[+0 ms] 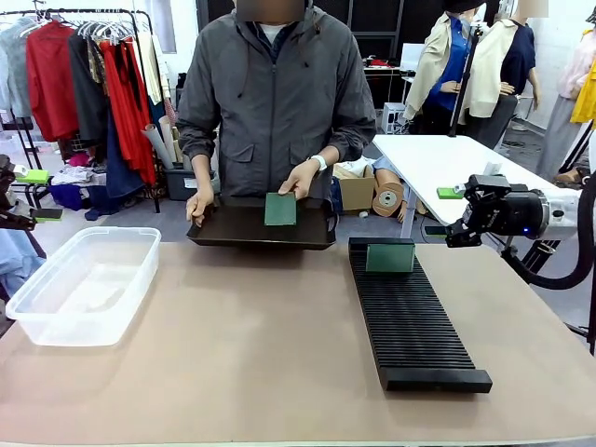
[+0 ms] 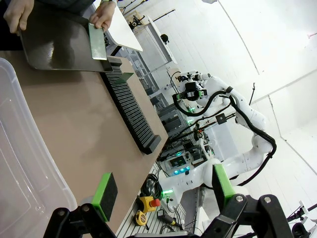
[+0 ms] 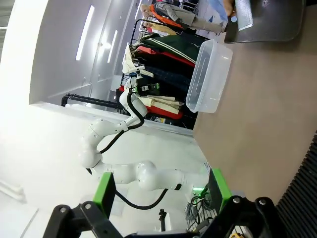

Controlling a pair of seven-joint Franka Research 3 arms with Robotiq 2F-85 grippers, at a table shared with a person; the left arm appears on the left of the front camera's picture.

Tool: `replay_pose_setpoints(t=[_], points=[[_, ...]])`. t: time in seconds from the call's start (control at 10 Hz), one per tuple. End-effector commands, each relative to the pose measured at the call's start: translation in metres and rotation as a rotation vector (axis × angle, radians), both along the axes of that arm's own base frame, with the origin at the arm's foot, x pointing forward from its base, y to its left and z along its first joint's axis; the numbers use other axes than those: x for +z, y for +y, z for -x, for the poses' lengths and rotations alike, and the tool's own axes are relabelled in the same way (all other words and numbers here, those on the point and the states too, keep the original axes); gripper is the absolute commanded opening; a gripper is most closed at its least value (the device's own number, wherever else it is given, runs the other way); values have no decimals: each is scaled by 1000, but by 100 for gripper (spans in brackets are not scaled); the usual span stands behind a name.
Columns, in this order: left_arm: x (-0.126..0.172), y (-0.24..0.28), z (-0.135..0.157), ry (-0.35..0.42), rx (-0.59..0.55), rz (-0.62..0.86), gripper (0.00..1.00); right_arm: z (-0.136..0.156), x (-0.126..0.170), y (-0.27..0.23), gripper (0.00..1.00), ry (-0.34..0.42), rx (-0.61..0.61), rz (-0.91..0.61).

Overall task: Sort PCBs into racks and boxes based on the side picked up.
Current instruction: Pick up the Blank PCB handed by the Human.

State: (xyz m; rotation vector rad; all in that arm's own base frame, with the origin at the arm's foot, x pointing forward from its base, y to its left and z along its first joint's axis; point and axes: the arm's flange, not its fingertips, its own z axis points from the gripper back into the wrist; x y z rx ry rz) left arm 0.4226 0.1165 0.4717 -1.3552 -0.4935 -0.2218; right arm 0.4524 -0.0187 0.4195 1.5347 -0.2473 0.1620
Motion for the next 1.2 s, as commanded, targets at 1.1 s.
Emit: replay_pose_setpoints(t=[1.1], points=[[-15,-64,-48,-56,-133,83,100,-1,0,0,100,-24,0,3]])
